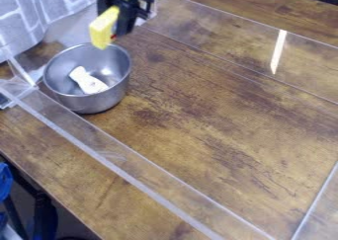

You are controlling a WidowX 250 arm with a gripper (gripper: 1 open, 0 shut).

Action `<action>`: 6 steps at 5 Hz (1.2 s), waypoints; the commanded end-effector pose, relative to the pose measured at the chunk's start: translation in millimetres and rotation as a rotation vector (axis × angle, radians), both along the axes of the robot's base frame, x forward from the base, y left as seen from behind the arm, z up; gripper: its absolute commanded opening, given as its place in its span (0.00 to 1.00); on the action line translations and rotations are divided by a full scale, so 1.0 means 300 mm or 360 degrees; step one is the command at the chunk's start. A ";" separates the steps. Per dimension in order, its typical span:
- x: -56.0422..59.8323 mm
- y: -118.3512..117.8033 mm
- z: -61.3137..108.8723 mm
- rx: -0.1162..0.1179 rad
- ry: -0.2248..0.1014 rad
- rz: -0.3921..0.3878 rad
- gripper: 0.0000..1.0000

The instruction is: Move the yellow butter to the left side of the table

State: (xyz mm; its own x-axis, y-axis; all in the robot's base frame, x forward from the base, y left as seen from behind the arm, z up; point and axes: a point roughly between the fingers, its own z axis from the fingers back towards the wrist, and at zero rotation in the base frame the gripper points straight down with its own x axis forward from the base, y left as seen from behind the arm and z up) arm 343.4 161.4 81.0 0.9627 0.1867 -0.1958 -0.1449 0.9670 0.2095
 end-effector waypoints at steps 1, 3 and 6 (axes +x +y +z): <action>0.060 -0.098 0.042 0.0001 -0.0117 -0.0075 0.00; 0.113 -0.142 -0.014 -0.0042 -0.0133 -0.0116 0.00; 0.136 -0.081 -0.066 -0.0053 -0.0141 -0.0083 0.00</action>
State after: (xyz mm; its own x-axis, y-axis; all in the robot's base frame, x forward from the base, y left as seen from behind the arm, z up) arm 380.0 127.6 39.6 0.9775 0.1086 -0.1808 -0.0805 0.9844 0.1564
